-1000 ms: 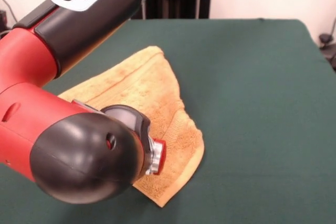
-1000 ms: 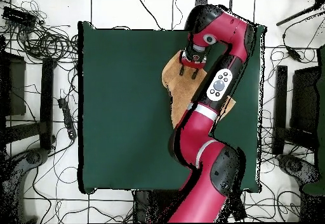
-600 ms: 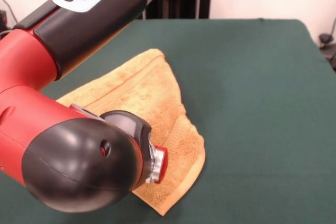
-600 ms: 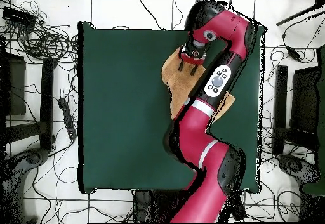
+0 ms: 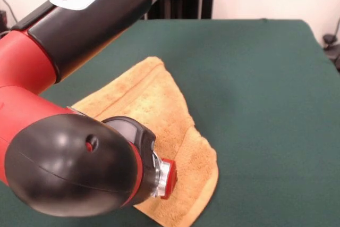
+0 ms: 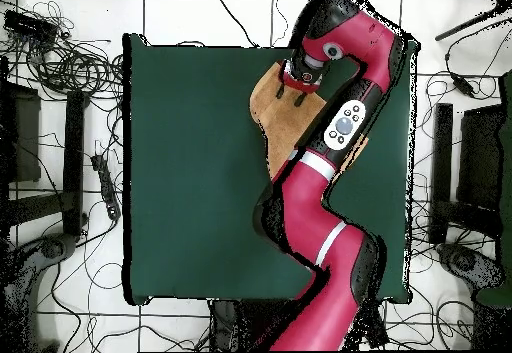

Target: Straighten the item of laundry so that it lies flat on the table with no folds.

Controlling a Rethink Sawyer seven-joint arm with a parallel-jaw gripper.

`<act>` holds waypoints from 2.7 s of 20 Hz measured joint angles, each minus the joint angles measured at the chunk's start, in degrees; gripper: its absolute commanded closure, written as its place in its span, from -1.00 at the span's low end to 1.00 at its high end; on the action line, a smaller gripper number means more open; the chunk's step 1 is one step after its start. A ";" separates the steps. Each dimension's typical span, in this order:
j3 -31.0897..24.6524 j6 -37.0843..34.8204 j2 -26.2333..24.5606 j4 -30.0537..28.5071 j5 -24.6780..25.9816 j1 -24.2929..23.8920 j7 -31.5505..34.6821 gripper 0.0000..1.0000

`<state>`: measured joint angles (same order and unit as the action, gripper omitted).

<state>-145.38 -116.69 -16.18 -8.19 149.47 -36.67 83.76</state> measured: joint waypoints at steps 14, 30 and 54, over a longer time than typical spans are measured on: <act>6.33 2.96 -2.76 -9.85 -18.88 -4.65 -0.01 -1.00; 23.81 -12.37 -1.59 -60.50 -64.35 -37.39 15.12 -1.00; 42.45 17.76 13.03 -81.13 -70.09 -26.84 43.90 -1.00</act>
<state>-102.93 -98.93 -3.15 -89.32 79.38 -63.50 127.66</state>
